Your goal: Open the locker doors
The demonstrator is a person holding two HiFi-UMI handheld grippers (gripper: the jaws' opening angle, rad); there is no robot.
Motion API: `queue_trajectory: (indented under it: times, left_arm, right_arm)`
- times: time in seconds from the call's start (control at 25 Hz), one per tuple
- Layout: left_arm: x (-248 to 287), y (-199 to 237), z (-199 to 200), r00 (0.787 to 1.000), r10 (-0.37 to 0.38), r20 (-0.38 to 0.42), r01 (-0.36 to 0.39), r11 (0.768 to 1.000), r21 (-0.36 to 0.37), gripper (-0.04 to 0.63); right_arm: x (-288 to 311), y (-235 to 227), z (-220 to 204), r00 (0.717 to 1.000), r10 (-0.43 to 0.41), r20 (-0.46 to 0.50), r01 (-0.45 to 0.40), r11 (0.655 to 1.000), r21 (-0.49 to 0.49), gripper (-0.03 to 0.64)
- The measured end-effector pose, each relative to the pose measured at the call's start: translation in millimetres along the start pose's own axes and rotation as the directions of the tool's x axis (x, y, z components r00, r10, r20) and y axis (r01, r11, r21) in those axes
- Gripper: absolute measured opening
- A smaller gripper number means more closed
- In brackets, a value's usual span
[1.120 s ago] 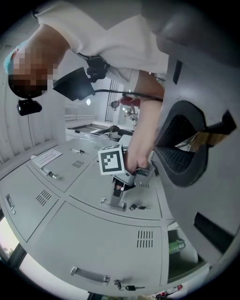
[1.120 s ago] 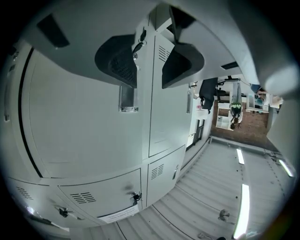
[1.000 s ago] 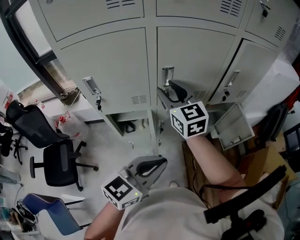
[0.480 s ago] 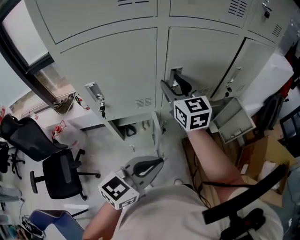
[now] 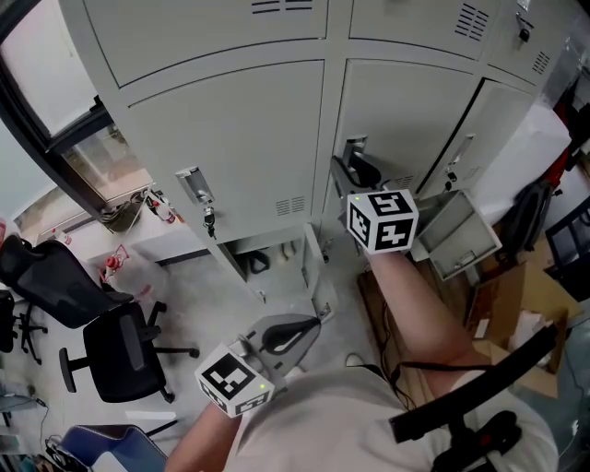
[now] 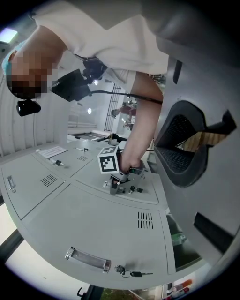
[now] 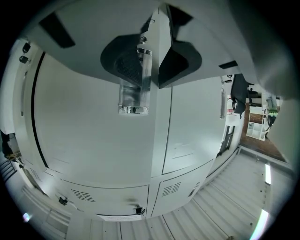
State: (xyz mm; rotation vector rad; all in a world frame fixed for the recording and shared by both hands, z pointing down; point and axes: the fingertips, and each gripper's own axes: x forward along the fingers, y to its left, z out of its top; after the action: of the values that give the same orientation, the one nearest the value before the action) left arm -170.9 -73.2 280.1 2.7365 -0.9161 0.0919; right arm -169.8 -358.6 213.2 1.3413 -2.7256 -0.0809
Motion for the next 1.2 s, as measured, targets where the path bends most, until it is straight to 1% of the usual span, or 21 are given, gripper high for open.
queue_trajectory:
  times: [0.16,0.32,0.56,0.72,0.84,1.08,1.2]
  left_arm:
    - [-3,-1,-2,1.0,-0.013,0.007,0.013,1.0,-0.008,0.011]
    - [0,-6,-1,0.999,-0.034,0.006,0.034,0.999,0.002,0.011]
    - [13,-19,1,0.996,-0.092,0.001,0.092,0.996,0.015,0.011]
    - [26,-30,2,0.991,-0.131,0.004,0.13,0.991,0.012,0.011]
    - [38,-41,3,0.987,-0.158,0.008,0.157,0.987,0.011,0.011]
    - [69,-63,4,0.98,-0.2,-0.002,0.2,0.979,0.022,0.011]
    - [85,-75,5,0.976,-0.217,-0.01,0.217,0.976,0.031,0.011]
  right_arm:
    - [-9,1,-1,1.0,-0.003,-0.005,0.003,1.0,-0.001,0.103]
    - [-25,4,-2,1.0,0.02,-0.004,-0.02,1.0,0.003,0.103]
    - [-56,4,-5,0.998,0.067,-0.003,-0.066,0.997,0.035,0.103]
    - [-74,3,-7,0.993,0.118,0.014,-0.119,0.992,0.049,0.101]
    - [-91,2,-8,0.985,0.17,0.036,-0.172,0.984,0.041,0.101]
    - [-127,-7,-12,0.962,0.267,0.063,-0.27,0.962,0.033,0.103]
    - [-146,-14,-14,0.944,0.321,0.078,-0.324,0.946,0.028,0.103]
